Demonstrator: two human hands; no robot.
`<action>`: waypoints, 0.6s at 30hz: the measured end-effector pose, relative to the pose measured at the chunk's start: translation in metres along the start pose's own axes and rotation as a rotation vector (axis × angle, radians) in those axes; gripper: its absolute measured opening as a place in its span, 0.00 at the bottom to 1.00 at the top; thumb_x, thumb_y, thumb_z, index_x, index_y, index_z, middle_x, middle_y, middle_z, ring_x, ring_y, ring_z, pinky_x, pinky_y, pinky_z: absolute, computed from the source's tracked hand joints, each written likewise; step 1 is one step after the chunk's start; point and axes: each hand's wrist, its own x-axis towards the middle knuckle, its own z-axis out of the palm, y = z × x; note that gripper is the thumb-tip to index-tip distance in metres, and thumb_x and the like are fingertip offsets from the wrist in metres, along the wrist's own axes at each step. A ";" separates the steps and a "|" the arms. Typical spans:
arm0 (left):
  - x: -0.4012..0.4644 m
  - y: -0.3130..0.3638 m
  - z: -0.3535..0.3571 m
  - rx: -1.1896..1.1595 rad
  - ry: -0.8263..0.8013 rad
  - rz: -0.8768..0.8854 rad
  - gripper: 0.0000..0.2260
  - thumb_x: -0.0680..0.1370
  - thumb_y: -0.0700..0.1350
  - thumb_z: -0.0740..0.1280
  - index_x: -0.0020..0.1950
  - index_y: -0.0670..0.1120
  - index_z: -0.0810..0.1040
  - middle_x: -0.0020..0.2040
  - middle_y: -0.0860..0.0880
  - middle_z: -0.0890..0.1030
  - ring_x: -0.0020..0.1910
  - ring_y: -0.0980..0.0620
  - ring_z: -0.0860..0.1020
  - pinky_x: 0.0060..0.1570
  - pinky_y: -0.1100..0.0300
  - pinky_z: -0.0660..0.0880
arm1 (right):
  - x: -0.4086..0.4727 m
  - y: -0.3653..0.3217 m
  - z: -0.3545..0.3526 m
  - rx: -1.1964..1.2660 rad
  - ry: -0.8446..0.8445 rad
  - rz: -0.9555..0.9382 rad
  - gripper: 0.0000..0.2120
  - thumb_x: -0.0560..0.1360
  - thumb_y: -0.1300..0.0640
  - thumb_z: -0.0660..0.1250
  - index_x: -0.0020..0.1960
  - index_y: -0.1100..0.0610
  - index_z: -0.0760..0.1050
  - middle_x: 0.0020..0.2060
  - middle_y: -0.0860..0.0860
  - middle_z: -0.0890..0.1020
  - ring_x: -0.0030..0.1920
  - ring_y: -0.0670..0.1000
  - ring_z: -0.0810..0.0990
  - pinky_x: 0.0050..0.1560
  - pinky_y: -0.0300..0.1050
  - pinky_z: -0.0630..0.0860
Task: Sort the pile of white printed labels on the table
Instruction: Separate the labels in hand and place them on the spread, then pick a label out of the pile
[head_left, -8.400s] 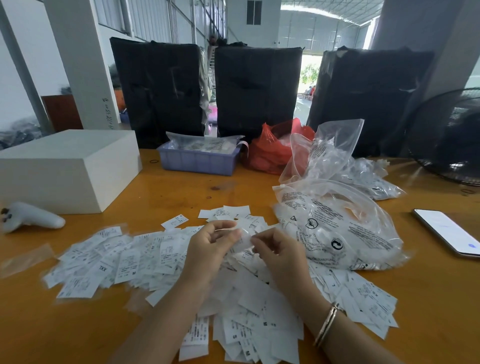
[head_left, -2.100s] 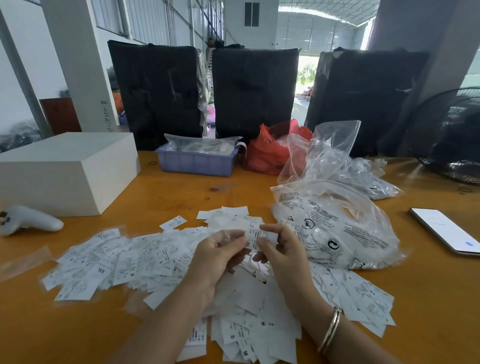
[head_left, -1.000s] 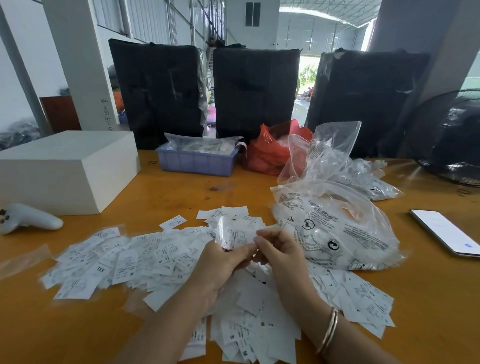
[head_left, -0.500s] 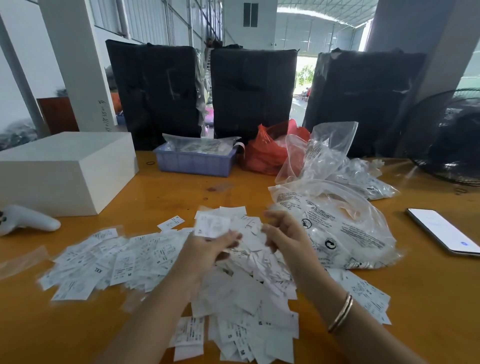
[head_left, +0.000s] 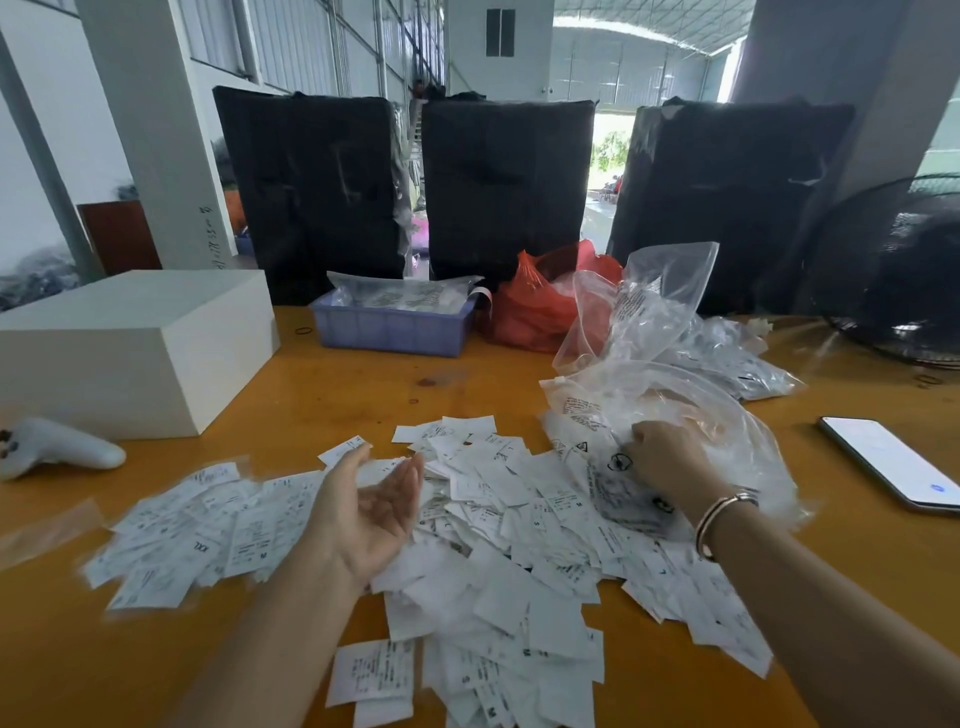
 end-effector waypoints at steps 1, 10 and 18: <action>-0.001 0.000 0.000 0.015 -0.037 -0.039 0.20 0.80 0.51 0.63 0.52 0.32 0.76 0.40 0.38 0.84 0.30 0.49 0.83 0.22 0.62 0.77 | -0.001 -0.001 0.002 0.003 0.028 -0.005 0.10 0.78 0.56 0.60 0.42 0.60 0.74 0.46 0.57 0.80 0.45 0.56 0.76 0.44 0.45 0.71; 0.005 -0.041 0.002 1.024 -0.228 0.398 0.09 0.81 0.39 0.60 0.49 0.42 0.80 0.35 0.48 0.82 0.33 0.53 0.79 0.29 0.64 0.75 | -0.016 -0.001 0.005 0.245 0.299 0.028 0.08 0.76 0.52 0.66 0.41 0.54 0.78 0.34 0.48 0.77 0.40 0.53 0.75 0.53 0.54 0.73; 0.009 -0.055 -0.005 1.311 -0.263 0.524 0.10 0.80 0.37 0.62 0.45 0.47 0.81 0.34 0.51 0.83 0.32 0.55 0.80 0.31 0.67 0.73 | -0.009 0.003 0.004 0.187 0.411 0.024 0.17 0.76 0.58 0.63 0.29 0.61 0.71 0.28 0.55 0.75 0.32 0.56 0.72 0.39 0.46 0.67</action>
